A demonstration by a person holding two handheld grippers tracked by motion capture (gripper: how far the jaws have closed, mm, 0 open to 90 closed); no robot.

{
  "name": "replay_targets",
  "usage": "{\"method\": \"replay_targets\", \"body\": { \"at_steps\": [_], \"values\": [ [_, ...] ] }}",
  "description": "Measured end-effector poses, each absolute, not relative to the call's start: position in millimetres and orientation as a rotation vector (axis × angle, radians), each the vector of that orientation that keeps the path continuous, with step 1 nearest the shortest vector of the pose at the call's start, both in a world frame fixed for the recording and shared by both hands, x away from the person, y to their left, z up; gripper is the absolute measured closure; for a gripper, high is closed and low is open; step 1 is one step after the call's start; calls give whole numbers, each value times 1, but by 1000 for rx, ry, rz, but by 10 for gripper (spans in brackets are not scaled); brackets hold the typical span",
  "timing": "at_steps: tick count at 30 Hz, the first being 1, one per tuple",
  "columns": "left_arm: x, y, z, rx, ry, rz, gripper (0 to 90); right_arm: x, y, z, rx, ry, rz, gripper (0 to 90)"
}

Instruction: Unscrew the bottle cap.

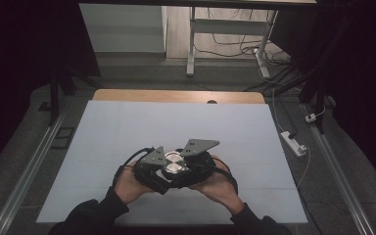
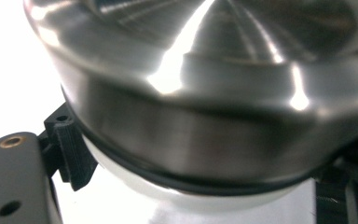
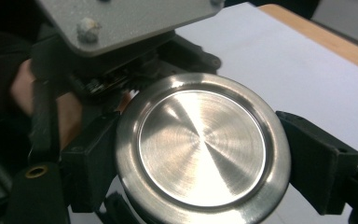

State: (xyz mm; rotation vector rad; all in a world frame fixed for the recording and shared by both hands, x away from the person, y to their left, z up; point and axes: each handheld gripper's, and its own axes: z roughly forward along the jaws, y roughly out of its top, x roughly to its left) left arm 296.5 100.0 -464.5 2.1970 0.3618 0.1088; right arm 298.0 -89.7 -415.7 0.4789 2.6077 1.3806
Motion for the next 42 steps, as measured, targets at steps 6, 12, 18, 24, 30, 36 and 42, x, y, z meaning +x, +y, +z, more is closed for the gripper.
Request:
{"method": "replay_targets", "body": {
  "at_steps": [6,12,18,24,30,36,42],
  "values": [
    [292,100,-461,2183,161,-17,154,302,-102,-411,205,2760,1501,185],
    [291,98,-462,2167,151,-21,154,305,-110,-416,33,2777,1630,163],
    [301,112,-463,2131,405,107,154,307,-115,-402,328,2661,1539,46],
    [303,110,-467,2128,537,167,154,299,-99,-405,558,2569,1397,48],
    [297,101,-464,2151,480,166,154,292,-86,-413,620,2517,1390,119],
    [297,101,-462,2167,384,104,154,294,-90,-413,566,2563,1413,179],
    [296,105,-460,2162,214,-32,154,299,-98,-409,357,2696,1516,180]
  ]
}}
